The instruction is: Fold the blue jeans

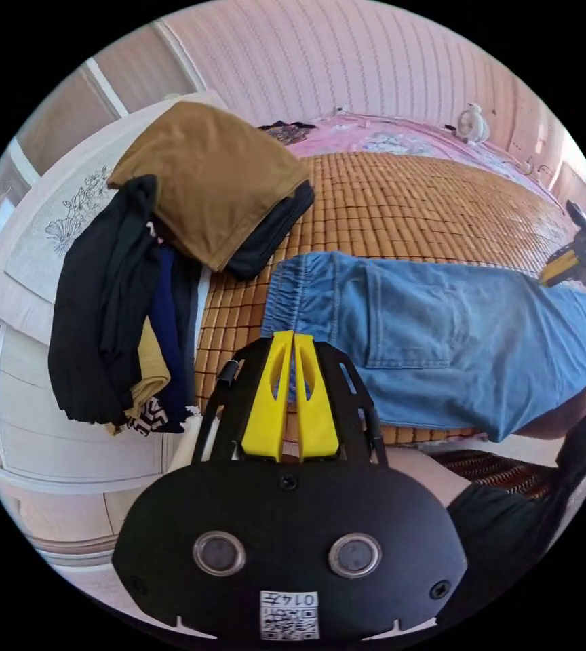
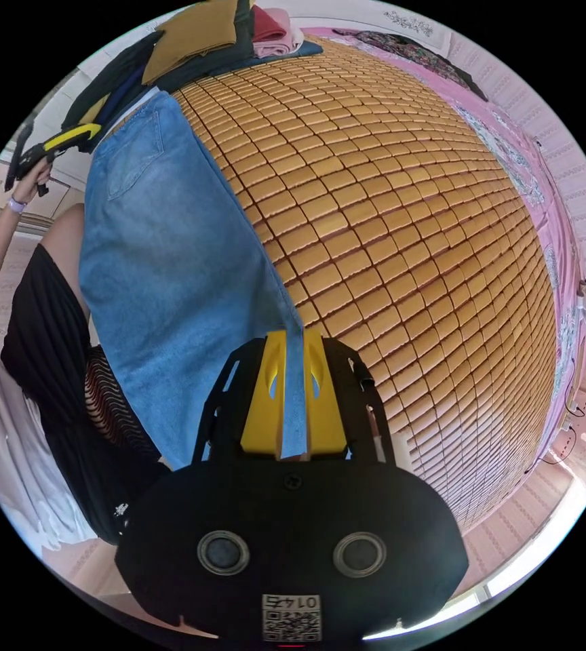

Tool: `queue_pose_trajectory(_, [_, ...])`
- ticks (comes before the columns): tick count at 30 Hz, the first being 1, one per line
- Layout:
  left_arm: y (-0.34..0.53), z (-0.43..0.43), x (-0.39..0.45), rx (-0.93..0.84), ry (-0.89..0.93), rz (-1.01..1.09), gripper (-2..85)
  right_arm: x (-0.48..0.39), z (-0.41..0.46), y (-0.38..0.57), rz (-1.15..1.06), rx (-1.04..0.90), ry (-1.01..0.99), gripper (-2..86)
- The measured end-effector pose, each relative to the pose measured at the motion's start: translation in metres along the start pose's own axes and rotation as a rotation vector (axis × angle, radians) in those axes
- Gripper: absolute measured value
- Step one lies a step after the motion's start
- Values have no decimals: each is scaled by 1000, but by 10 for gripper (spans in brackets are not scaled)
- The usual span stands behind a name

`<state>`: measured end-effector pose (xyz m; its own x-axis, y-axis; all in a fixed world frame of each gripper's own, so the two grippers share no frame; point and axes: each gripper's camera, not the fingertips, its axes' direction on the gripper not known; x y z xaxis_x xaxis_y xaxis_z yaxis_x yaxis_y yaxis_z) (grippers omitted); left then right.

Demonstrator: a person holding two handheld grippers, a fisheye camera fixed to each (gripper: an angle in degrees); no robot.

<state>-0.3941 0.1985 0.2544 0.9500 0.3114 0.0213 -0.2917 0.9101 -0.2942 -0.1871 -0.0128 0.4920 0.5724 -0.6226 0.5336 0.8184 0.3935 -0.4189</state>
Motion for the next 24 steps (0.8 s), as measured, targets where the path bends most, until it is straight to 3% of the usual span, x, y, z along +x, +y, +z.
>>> queue_pose_trajectory(5, [-14,-31,129,81,301,248,-10,10,-5,-2,52,36,-10,10])
queue_pose_trajectory(10, [-27,-23,242,15,574,407,-10,8,-20,-14,42,48,26,20])
queue_pose_trajectory(13, [-31,-17,297,-28,563,531,-10,-3,-30,-23,4,114,-25,10])
queue_pose_trajectory(18, [-28,0,342,-141,494,659,-10,-21,0,-42,-120,0,43,-2])
queue_pose_trajectory(24, [-44,-1,367,-198,477,745,-10,6,3,-56,-9,-77,-76,-4])
